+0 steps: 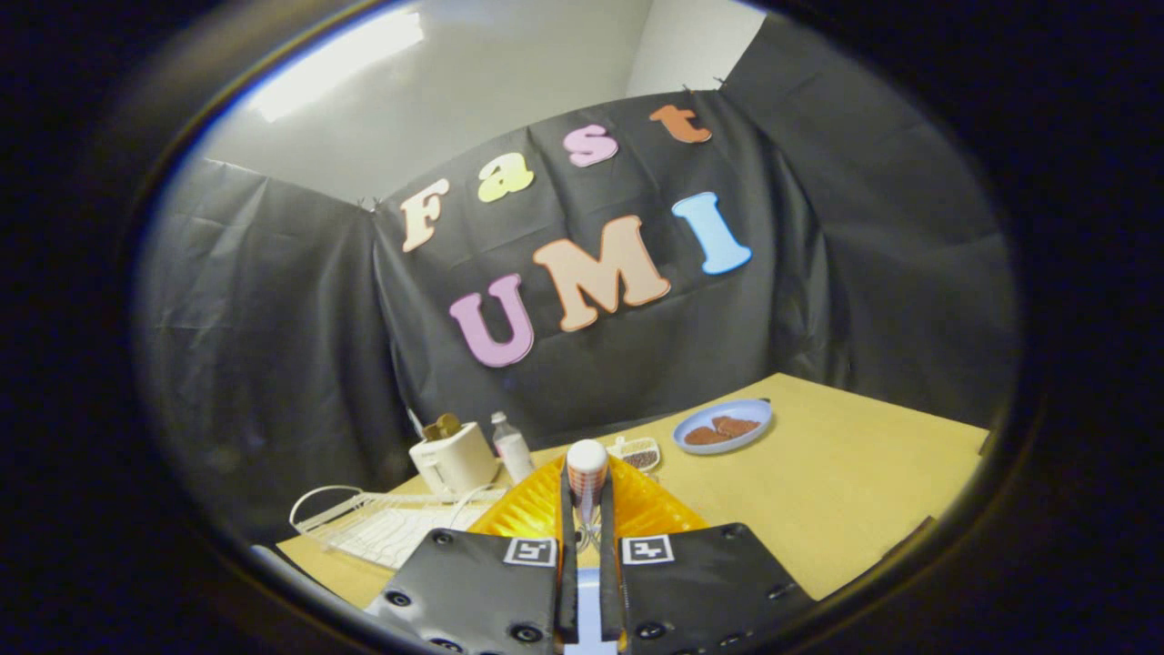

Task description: Take the plate from the dish rack, then take the spoon from the basket and place it into the plate.

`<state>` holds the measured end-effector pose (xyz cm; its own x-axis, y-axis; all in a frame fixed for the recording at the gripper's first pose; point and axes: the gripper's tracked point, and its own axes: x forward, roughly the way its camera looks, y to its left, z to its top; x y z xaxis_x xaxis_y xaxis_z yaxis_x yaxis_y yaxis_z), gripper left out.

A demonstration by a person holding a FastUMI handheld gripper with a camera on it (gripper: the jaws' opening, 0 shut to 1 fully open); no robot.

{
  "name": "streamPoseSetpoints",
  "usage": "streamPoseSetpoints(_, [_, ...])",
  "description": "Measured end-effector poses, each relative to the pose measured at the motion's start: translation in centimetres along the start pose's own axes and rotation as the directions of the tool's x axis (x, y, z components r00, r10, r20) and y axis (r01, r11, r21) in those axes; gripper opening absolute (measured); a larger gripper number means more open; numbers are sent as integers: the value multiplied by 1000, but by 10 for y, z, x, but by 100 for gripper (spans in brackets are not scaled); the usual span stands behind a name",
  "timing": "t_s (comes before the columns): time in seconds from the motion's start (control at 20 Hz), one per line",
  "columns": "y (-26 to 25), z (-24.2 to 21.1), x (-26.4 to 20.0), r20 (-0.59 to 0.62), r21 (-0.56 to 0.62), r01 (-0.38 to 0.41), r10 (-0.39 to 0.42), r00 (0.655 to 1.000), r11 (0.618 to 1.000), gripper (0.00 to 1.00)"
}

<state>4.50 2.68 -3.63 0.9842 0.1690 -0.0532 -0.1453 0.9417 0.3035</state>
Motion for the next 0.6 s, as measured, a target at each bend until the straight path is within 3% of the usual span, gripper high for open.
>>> streamPoseSetpoints(0.25, [-5,-38,-23,-80,93,-72,80,994,993,12])
streamPoseSetpoints(0.6, [-23,-67,-30,-121,159,-90,110,986,983,12])
